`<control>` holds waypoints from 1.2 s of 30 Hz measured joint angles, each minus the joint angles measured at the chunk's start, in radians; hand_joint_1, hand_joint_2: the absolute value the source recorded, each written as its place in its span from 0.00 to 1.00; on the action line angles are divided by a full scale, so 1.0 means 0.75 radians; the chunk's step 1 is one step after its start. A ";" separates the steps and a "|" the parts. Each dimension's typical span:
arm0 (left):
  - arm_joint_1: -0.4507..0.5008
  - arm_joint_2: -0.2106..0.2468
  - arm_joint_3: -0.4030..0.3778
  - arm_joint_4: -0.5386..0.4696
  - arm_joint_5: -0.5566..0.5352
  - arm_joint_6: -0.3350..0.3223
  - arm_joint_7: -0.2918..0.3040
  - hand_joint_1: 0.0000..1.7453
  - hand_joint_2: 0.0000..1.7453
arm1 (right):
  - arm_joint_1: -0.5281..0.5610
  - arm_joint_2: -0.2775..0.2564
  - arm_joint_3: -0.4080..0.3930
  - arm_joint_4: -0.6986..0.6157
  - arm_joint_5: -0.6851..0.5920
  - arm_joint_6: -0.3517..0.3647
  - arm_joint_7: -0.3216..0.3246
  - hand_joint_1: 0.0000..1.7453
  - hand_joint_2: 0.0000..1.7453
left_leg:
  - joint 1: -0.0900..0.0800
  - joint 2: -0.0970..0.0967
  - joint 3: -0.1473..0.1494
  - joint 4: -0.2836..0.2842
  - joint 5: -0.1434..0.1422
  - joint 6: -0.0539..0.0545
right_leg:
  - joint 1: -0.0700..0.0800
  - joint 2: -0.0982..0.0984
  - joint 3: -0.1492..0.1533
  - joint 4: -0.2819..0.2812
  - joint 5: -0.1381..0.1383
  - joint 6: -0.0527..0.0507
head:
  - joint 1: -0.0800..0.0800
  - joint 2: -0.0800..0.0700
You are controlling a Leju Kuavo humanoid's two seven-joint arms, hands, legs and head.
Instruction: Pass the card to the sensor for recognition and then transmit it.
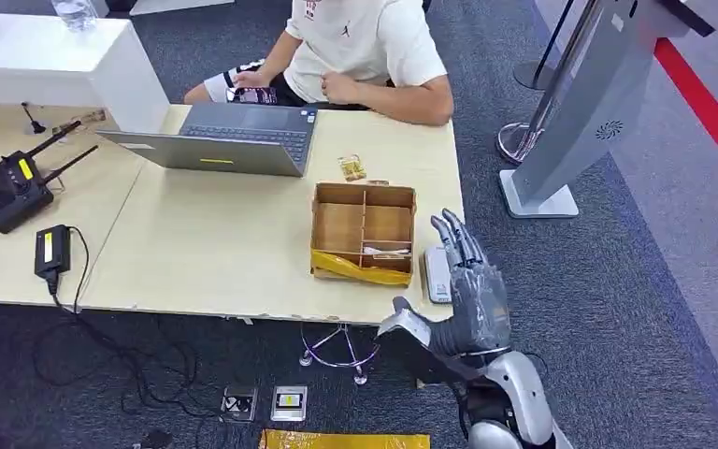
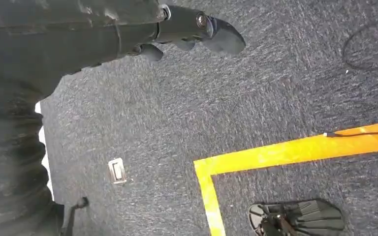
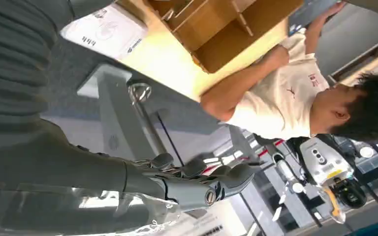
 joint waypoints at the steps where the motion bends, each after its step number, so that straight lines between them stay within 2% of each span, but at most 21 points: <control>1: -0.001 -0.001 0.000 0.000 0.001 0.000 0.000 0.00 1.00 | -0.002 0.001 0.012 0.019 0.001 -0.009 0.002 0.00 1.00 | 0.000 0.000 0.000 0.000 0.000 0.000 | 0.000 0.000 0.000 0.000 0.000 0.000 | 0.000 0.000; 10: 0.000 -0.006 0.000 0.000 -0.007 0.002 -0.001 0.00 1.00 | -0.010 0.001 0.066 0.119 0.113 -0.187 0.025 0.00 1.00 | 0.000 0.000 0.000 0.000 0.000 0.000 | 0.000 0.000 0.000 0.000 0.000 0.000 | 0.000 0.000; 13: -0.001 -0.006 -0.001 0.000 -0.010 0.003 -0.003 0.00 1.00 | -0.019 0.001 0.083 0.130 0.177 -0.206 0.009 0.00 1.00 | 0.000 0.000 0.000 0.000 0.000 0.000 | 0.000 0.000 0.000 0.000 0.000 0.000 | 0.000 0.000; 19: -0.001 -0.006 -0.003 0.000 -0.022 0.002 -0.017 0.00 1.00 | -0.087 0.015 0.142 0.159 0.288 -0.100 -0.013 0.00 1.00 | 0.000 0.000 0.000 0.000 0.000 0.000 | 0.000 0.000 0.000 0.000 0.000 0.000 | 0.000 0.000; 30: -0.003 -0.009 -0.004 0.000 -0.039 -0.004 -0.029 0.00 1.00 | -0.278 0.109 0.256 0.350 0.290 0.118 -0.018 0.00 1.00 | 0.000 0.000 0.000 0.000 0.000 0.000 | 0.000 0.000 0.000 0.001 0.000 0.000 | 0.000 0.000; 36: -0.006 -0.009 -0.004 0.000 -0.051 -0.011 -0.035 0.00 1.00 | -0.355 0.164 0.305 0.449 0.272 0.180 -0.019 0.00 1.00 | 0.000 0.000 -0.001 0.000 0.000 0.000 | 0.000 0.000 0.000 0.001 0.000 0.000 | 0.001 0.000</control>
